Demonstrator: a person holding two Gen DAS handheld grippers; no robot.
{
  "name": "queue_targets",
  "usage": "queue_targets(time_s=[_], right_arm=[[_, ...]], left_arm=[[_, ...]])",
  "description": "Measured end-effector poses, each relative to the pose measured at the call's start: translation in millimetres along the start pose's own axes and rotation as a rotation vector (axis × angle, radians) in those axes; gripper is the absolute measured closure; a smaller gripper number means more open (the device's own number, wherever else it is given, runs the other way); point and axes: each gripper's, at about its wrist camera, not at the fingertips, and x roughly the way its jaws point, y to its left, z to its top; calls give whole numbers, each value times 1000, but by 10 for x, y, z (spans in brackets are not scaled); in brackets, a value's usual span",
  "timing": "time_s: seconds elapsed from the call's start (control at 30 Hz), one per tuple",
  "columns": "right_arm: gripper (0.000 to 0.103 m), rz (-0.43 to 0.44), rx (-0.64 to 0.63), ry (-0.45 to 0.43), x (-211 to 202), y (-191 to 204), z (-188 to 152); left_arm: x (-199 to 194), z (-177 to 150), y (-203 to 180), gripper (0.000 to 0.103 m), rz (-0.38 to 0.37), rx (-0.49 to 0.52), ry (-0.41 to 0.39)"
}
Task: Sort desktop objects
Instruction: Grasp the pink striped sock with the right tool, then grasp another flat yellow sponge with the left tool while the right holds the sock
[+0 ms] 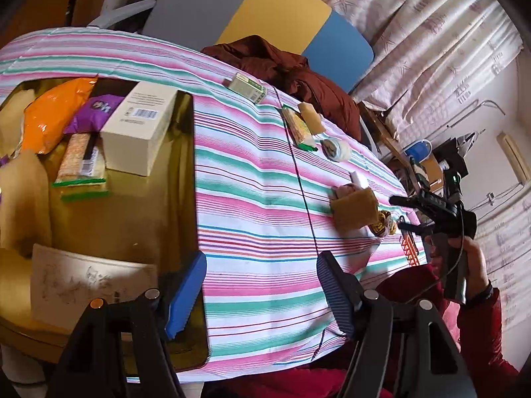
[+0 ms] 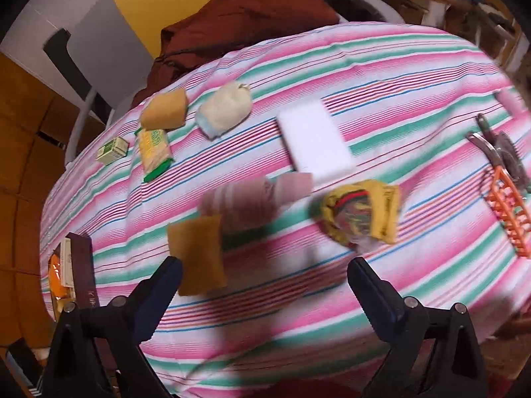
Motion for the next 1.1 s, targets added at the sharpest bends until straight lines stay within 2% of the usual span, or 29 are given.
queue_targets(time_s=[0.07,0.17,0.27,0.37,0.43,0.5,0.57,0.6,0.67,0.73,0.83,0.97,1.1], right_arm=[[5,23,-16,-2,67,70,33],[13,100,18,34,228,115,136],[17,128,96,123,420,140,91],[17,369,91,198,476,346,-28],[17,468,5,170,354,568,-67],[16,482,-60,92,180,664,-47],[13,414,-98,-8,31,637,30],[9,316,-108,-51,-11,599,77],[8,81,-126,-66,24,517,147],[8,-13,-140,-41,140,468,189],[8,-37,-121,47,383,370,189],[9,-20,-137,62,599,310,170],[19,-67,-172,92,819,278,137]], left_arm=[[17,19,-68,33,2,18,0],[40,33,-189,33,12,53,-4],[51,45,-242,33,10,63,-7],[110,53,-245,33,13,58,1],[192,53,-268,33,18,56,26],[242,48,-292,33,13,60,43],[250,41,-327,33,12,74,43],[255,39,-356,33,16,85,41],[269,46,-372,33,14,88,42],[311,59,-404,33,13,92,49],[392,104,-472,33,24,111,58],[524,197,-590,33,33,151,77],[770,340,-723,33,57,181,102]])
